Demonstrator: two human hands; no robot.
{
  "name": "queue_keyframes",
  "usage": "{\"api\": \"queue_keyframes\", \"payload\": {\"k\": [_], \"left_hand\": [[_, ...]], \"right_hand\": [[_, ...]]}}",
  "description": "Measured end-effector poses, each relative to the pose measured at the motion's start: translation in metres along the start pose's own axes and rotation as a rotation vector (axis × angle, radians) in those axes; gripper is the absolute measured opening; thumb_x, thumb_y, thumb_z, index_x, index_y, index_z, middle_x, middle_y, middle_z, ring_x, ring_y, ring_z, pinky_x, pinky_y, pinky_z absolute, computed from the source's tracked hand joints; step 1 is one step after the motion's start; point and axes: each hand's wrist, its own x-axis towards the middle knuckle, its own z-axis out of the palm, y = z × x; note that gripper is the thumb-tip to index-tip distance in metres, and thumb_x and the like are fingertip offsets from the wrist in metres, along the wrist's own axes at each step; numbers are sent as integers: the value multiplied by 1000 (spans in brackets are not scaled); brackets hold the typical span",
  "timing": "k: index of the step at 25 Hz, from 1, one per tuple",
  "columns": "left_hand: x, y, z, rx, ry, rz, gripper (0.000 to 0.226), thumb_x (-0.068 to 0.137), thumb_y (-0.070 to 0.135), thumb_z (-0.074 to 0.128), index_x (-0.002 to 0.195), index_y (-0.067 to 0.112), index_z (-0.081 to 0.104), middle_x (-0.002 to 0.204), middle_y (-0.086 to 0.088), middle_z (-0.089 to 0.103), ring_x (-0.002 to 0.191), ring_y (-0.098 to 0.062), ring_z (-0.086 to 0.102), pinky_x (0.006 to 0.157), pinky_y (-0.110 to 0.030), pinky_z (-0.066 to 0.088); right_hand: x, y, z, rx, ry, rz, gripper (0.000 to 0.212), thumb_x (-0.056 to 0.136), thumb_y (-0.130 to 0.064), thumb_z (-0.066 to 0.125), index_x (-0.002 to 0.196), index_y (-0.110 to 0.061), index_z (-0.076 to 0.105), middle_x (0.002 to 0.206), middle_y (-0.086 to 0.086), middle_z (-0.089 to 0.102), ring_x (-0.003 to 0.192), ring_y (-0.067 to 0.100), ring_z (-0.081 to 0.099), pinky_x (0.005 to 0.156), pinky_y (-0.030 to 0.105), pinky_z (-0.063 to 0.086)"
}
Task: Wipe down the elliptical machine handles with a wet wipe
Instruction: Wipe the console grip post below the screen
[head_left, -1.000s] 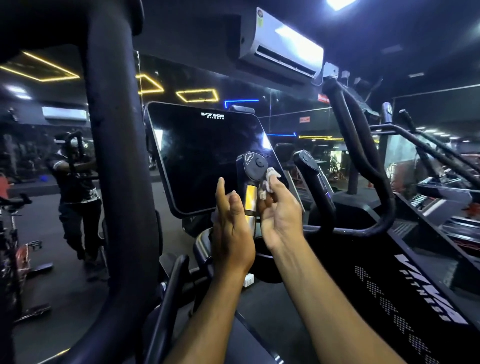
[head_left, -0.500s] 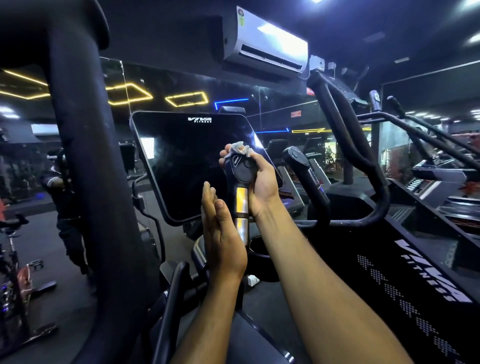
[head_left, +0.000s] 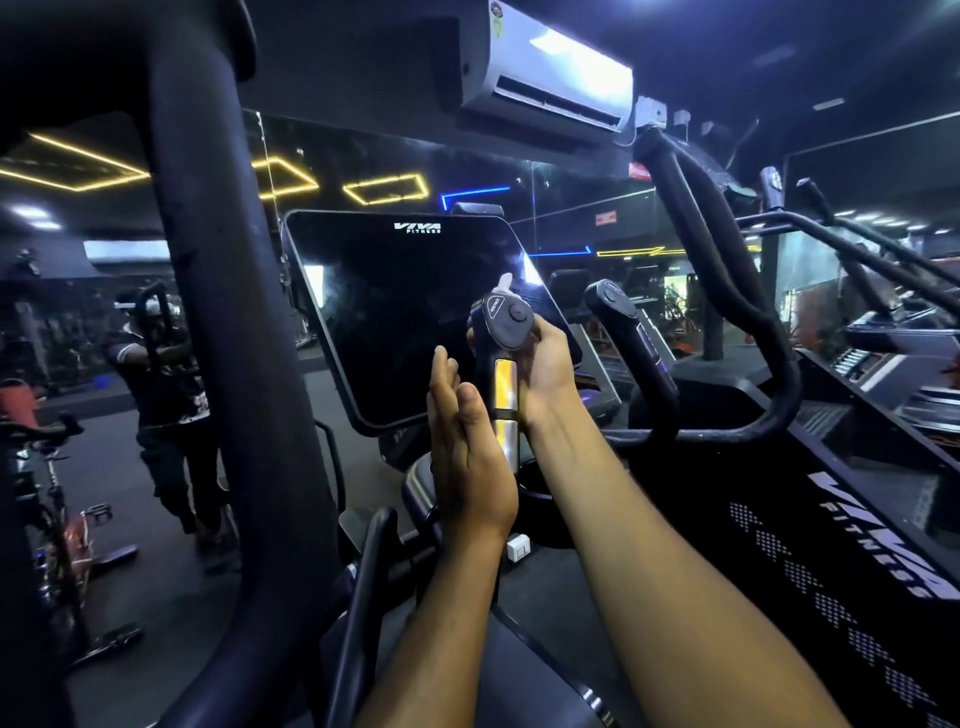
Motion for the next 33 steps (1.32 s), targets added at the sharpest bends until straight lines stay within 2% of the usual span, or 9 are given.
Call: {"api": "queue_keyframes", "payload": {"k": [6,9,12,16,27,29,30,32,33], "left_hand": [[1,-1,-1,4,6,3,62,102,54,21,161,37,26,164,8,38,143,2,38,98,5,28],[0,-1,0,-10,6,22,61,103,52,22,161,34,28,162,5,40,143,-1,40,98,5,29],[2,-4,1,-13,16,37,60,104,50,23,161,31,29,162,2,40,142,2,40,99,4,28],[2,-5,-1,30,51,66,63,105,51,22,163,27,27,165,3,31,136,23,30,103,4,23],[2,-10,-2,35,51,99,73,99,62,20,163,27,26,166,2,30,135,25,28,108,-1,22],[2,-11,0,21,60,92,71,99,60,21,163,27,26,166,2,31,136,24,30,109,-1,23],[1,-12,1,11,70,90,70,99,59,22,162,27,27,166,2,32,139,20,31,111,-4,25],[4,-15,-2,-18,87,86,69,98,61,25,160,30,29,165,1,35,146,6,35,121,-19,29],[6,-15,-4,-39,78,77,68,97,63,26,158,32,31,164,1,37,148,1,37,124,-28,30]], "right_hand": [[-15,5,-7,11,-234,37,53,106,-28,28,144,5,47,135,20,58,108,26,62,95,33,53],[-27,-4,-16,-31,-219,-4,70,107,-50,24,146,4,44,149,28,46,131,36,52,116,47,38],[-20,-17,0,-45,-306,91,100,95,-77,22,136,10,52,136,34,55,118,40,60,107,46,46],[-19,-2,1,-24,-256,191,102,90,-83,27,113,8,67,99,20,68,83,28,68,79,37,56],[-29,-17,11,-186,-145,-93,96,94,-77,23,134,4,55,131,23,59,119,37,57,110,43,41],[-45,-4,1,-400,-86,-168,89,98,-72,24,143,1,49,145,17,55,137,29,50,117,39,35],[-56,5,-4,-522,-60,-199,89,98,-72,25,152,0,25,148,13,53,138,22,48,116,35,35],[-77,26,-13,-734,-54,-273,68,95,-76,29,124,-26,-6,156,-9,41,142,5,39,114,27,29],[-88,37,-17,-826,-79,-322,85,96,-72,29,151,-21,-13,163,-14,23,149,1,25,120,26,21]]}}
